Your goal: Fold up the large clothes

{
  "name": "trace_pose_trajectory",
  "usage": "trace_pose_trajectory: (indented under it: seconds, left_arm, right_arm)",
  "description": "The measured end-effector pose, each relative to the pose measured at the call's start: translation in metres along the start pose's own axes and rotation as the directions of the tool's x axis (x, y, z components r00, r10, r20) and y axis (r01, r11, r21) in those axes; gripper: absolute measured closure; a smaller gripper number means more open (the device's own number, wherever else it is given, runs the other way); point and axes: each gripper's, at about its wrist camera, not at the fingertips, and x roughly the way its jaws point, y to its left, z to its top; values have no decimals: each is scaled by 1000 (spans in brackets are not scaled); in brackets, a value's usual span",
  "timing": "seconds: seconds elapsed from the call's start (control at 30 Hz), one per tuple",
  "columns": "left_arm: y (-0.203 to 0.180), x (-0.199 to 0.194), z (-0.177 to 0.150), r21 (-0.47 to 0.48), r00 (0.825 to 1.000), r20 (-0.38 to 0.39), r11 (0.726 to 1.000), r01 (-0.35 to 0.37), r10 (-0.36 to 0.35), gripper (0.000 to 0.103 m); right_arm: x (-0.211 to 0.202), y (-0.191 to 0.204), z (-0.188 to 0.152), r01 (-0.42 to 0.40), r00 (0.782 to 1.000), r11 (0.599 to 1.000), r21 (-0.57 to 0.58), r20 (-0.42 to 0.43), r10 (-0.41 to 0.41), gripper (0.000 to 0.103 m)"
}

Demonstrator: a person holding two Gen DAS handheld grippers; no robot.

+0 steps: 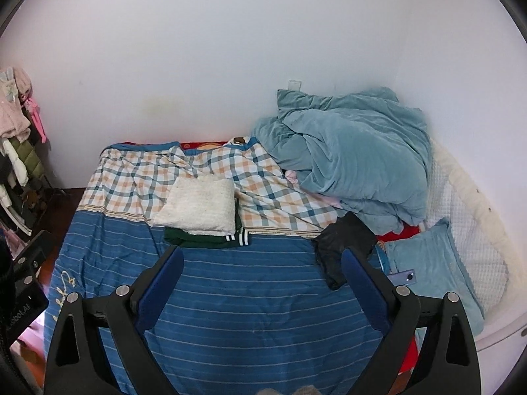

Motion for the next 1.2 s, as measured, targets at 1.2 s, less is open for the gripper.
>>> trace_pose_trajectory:
  seconds: [1.2]
  left_arm:
    - [1, -19, 6, -13, 999, 45, 1000, -5, 6, 1]
  right_arm:
    - [-6, 2, 15, -50, 998, 999, -21, 40, 51, 3]
